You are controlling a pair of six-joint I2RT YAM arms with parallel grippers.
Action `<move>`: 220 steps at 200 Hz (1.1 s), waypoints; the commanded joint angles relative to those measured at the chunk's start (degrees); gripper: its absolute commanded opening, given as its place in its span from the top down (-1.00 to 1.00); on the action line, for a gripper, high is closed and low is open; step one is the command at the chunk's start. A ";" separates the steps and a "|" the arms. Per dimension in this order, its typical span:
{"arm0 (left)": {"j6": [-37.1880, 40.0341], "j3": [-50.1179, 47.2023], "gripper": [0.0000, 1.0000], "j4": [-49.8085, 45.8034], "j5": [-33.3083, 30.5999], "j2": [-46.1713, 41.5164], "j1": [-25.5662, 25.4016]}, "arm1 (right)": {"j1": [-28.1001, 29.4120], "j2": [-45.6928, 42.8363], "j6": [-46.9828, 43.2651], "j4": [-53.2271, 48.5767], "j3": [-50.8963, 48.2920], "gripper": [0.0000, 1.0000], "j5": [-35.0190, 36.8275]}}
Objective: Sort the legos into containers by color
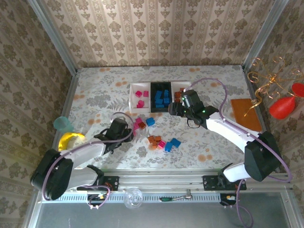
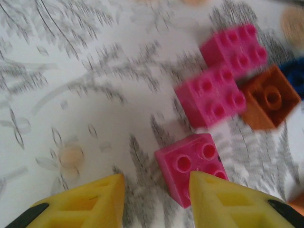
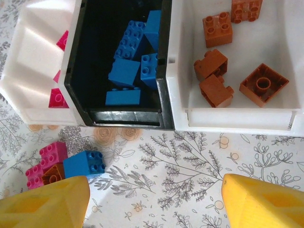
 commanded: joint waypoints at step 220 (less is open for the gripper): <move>7.51 8.26 -0.30 3.58 -2.46 16.73 -5.04 | -1.13 -3.74 0.14 1.36 -2.51 -0.51 0.32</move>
